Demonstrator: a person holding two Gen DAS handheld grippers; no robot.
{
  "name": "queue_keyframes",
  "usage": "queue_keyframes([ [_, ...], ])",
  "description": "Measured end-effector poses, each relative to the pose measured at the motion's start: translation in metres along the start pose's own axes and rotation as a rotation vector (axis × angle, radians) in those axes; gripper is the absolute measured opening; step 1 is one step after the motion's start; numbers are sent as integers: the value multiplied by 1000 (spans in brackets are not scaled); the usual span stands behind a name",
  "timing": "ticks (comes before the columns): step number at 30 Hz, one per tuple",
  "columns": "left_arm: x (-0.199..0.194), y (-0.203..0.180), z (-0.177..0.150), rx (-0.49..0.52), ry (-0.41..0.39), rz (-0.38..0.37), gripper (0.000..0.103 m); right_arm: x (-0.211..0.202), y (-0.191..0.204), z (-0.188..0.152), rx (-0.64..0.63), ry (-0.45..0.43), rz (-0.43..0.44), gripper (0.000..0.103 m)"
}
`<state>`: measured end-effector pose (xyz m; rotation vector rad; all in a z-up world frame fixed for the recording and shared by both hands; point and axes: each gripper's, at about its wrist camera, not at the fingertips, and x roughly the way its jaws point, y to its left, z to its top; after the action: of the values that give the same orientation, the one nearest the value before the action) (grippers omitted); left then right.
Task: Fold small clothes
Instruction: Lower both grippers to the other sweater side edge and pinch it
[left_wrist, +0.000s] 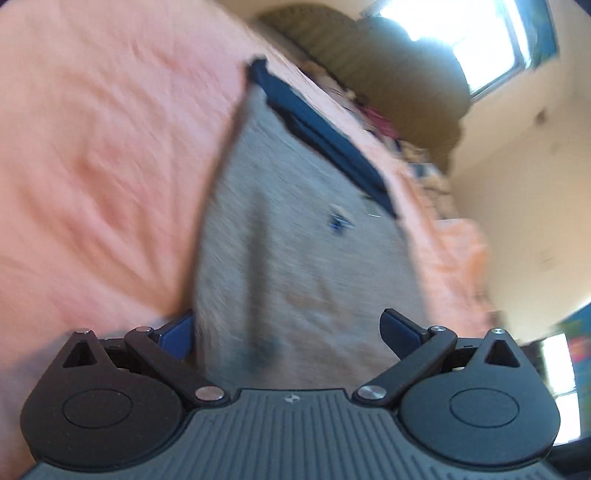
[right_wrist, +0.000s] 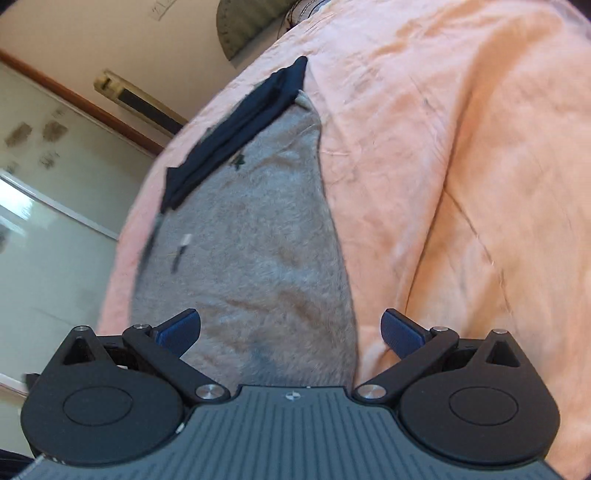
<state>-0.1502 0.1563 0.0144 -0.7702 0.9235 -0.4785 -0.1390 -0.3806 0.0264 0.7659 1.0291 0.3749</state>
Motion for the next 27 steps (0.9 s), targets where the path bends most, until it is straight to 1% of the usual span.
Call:
queue_keyframes([
  [1,3,5,0,-44,47,-69,103,3,-1,-2,25,49,50,103],
  [2,7,8,-1,-70,87,-112,103,8,0,-5,36,101,94,103],
  [3,10,9,-3,-73,109,-125,103,13,3,-9,29,153,121,103],
  [4,11,7,-5,-54,118,-123,103,18,9,-14,0,195,115,103],
  [6,11,7,-5,-63,125,-129,103,17,17,-18,-44,202,92,103],
  [8,10,11,-3,-99,118,-141,102,15,13,-16,-5,181,107,103],
  [10,10,12,-1,-106,121,-115,92,16,9,-14,12,167,118,102],
  [12,10,15,1,-103,131,-78,73,15,9,-14,9,157,115,99],
  [14,11,17,1,-101,138,-55,65,15,11,-14,-7,150,105,91],
  [16,10,20,2,-105,135,-54,61,18,9,-13,-16,147,79,75],
  [17,10,20,1,-99,136,-41,53,19,9,-14,-19,138,73,71],
  [18,8,21,2,-91,141,-24,44,20,9,-15,-19,136,70,63],
  [19,9,21,2,-82,147,-8,39,19,6,-16,-21,136,66,55],
  [20,10,21,1,-73,153,12,28,19,5,-17,-20,135,63,51],
  [21,12,20,1,-58,160,39,14,20,3,-18,-17,136,61,40],
  [22,8,21,0,-30,164,80,8,21,0,-19,-16,147,59,23],
  [23,8,19,0,-12,166,95,6,22,-1,-20,-17,155,56,16],
  [25,8,11,1,21,169,111,6,22,0,-22,-27,141,68,16],
  [27,6,3,4,46,171,100,6,17,4,-19,-31,116,115,16],
])
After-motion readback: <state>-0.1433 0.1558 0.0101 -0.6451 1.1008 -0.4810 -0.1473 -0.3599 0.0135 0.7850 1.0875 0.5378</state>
